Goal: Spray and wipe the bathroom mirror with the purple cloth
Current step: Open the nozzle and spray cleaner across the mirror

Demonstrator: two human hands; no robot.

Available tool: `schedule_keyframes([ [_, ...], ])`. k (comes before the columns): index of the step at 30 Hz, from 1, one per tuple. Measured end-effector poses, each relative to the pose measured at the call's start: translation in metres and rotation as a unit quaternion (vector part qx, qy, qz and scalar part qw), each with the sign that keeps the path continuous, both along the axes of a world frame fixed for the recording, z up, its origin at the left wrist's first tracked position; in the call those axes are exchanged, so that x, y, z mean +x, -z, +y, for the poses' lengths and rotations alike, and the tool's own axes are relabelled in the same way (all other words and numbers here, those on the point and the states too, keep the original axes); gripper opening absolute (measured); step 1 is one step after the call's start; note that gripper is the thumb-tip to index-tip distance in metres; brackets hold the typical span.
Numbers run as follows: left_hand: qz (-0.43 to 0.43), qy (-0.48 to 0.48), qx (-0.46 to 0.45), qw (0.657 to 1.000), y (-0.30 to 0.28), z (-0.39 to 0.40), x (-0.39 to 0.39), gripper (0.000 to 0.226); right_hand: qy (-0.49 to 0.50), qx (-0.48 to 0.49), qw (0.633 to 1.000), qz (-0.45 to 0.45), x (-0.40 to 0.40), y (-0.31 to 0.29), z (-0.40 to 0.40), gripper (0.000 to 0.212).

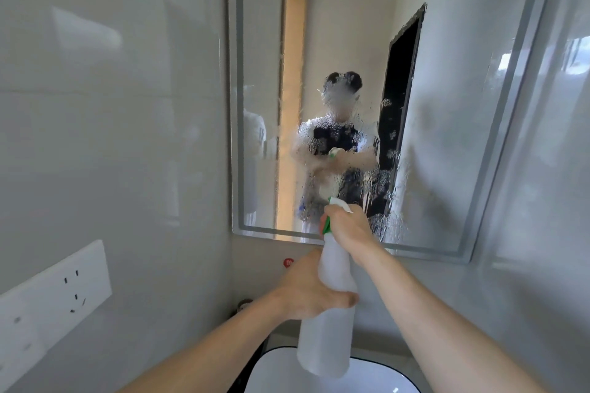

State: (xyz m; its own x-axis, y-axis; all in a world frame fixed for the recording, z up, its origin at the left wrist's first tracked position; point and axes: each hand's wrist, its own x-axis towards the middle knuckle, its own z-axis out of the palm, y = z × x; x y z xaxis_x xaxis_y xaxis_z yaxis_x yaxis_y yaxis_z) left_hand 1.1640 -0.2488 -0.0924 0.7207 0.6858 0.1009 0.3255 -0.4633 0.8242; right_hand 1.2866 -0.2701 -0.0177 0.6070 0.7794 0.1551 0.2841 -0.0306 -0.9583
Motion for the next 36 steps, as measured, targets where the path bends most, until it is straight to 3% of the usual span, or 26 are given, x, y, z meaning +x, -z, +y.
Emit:
schedule_keyframes([
  [8,0.024,0.008,0.017,1.0,0.005,-0.006,0.001,0.067,0.022,0.008,1.0,0.019,0.003,0.007,-0.007,0.027],
  [13,0.055,-0.004,0.022,0.998,0.018,-0.012,0.001,0.079,0.021,-0.009,0.999,0.041,0.001,0.021,-0.016,0.035],
  [20,0.064,0.018,0.0,0.998,0.042,-0.03,-0.003,0.057,-0.003,-0.073,0.996,0.046,-0.003,0.052,-0.027,0.022],
  [30,0.087,0.01,-0.002,0.996,0.06,-0.035,-0.005,0.059,0.017,-0.074,0.995,0.059,-0.003,0.077,-0.021,0.02],
  [36,0.093,-0.031,0.024,0.995,0.058,-0.024,-0.022,0.062,-0.044,-0.06,0.996,0.058,-0.018,0.075,-0.002,0.027],
])
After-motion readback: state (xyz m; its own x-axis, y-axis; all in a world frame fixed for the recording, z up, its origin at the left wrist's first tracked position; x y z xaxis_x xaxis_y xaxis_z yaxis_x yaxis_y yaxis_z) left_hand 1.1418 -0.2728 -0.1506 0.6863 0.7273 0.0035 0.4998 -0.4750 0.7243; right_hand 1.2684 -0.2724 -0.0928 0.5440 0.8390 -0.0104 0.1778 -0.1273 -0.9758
